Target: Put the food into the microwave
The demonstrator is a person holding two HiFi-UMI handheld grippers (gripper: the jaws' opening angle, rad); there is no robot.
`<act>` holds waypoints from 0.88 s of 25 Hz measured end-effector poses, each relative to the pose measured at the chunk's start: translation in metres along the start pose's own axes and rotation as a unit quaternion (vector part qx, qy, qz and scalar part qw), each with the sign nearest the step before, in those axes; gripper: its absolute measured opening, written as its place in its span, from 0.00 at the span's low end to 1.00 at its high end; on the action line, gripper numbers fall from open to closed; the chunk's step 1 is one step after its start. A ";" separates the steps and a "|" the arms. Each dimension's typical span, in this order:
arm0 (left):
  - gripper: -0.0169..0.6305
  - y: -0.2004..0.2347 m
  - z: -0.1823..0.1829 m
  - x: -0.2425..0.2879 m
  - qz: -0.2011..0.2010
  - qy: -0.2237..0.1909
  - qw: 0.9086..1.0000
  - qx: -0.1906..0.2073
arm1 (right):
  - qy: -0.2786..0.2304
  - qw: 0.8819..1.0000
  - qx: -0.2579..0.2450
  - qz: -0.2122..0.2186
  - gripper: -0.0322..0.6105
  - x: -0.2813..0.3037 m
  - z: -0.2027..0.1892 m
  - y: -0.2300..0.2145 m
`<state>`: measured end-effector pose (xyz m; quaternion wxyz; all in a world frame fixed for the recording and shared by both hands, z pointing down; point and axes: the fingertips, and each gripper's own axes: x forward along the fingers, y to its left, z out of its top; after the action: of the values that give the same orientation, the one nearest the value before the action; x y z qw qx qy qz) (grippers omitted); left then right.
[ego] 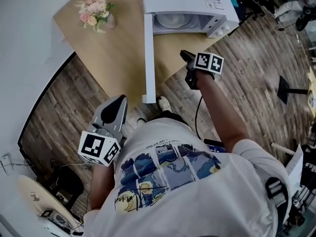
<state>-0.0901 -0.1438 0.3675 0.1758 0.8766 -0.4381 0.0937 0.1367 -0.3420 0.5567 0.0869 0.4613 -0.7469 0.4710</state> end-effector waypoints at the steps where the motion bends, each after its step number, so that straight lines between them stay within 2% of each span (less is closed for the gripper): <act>1: 0.04 -0.001 -0.003 -0.006 -0.002 -0.001 1.000 0.000 | -0.003 1.000 -0.005 0.001 0.09 -0.007 -0.005 0.005; 13: 0.04 -0.012 -0.043 -0.070 -0.039 0.000 0.999 0.001 | -0.018 0.993 -0.110 0.024 0.06 -0.092 -0.092 0.083; 18: 0.04 -0.020 -0.065 -0.083 -0.066 0.012 0.998 -0.001 | -0.026 0.989 -0.141 0.032 0.06 -0.125 -0.126 0.110; 22: 0.04 -0.027 -0.069 -0.088 -0.082 0.013 0.997 0.003 | -0.031 0.984 -0.171 0.038 0.06 -0.145 -0.144 0.130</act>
<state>-0.1217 -0.0370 0.3965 0.1857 0.9089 -0.3620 0.0919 0.0736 -0.1238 0.4715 0.1238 0.4254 -0.8356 0.3248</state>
